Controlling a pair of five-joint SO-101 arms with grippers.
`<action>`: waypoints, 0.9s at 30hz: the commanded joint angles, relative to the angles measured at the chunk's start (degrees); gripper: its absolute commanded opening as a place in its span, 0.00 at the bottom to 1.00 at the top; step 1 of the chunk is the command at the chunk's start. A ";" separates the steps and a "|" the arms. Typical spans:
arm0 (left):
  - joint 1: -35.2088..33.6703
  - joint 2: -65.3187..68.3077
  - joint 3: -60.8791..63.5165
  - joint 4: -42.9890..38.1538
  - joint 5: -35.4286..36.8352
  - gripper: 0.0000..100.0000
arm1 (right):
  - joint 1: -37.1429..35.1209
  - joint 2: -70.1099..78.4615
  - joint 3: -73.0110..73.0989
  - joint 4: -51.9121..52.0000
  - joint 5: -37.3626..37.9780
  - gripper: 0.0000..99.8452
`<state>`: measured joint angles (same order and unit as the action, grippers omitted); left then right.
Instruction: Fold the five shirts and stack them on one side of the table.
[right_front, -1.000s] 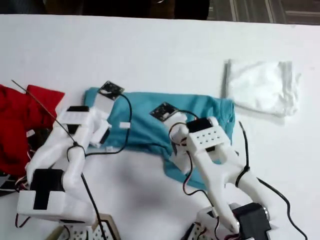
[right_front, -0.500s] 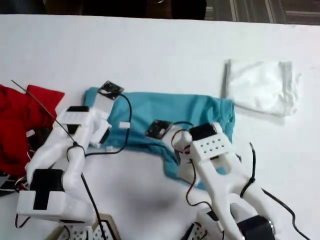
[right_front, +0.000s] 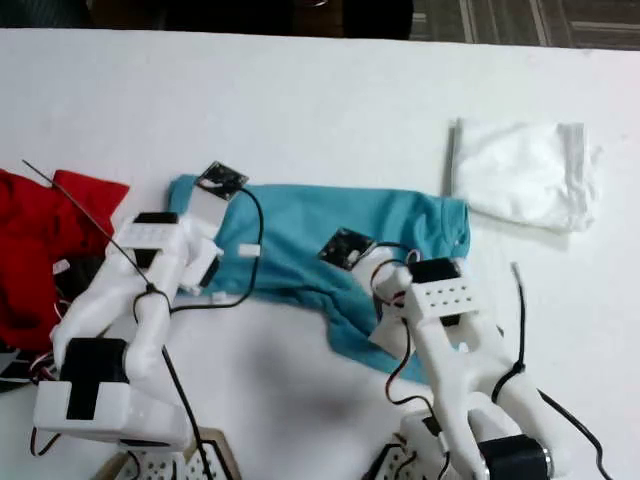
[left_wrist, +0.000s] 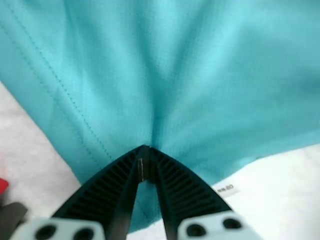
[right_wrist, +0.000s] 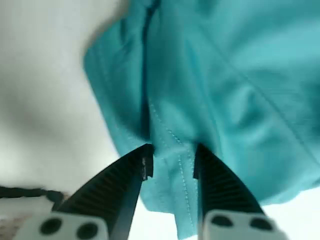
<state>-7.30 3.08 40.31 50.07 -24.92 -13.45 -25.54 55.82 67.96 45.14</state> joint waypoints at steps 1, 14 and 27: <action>-1.05 0.09 0.22 -1.76 -0.18 0.03 | 4.00 -2.51 -0.26 -2.86 2.81 0.03; -1.05 0.09 0.22 -1.85 0.18 0.03 | 6.02 -4.44 -18.02 12.53 2.55 0.02; -1.05 0.09 0.22 -1.85 1.23 0.03 | -2.95 -25.19 -18.64 27.47 2.55 0.02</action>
<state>-7.30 3.08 40.31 50.07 -24.22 -15.47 -46.64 38.86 93.98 47.52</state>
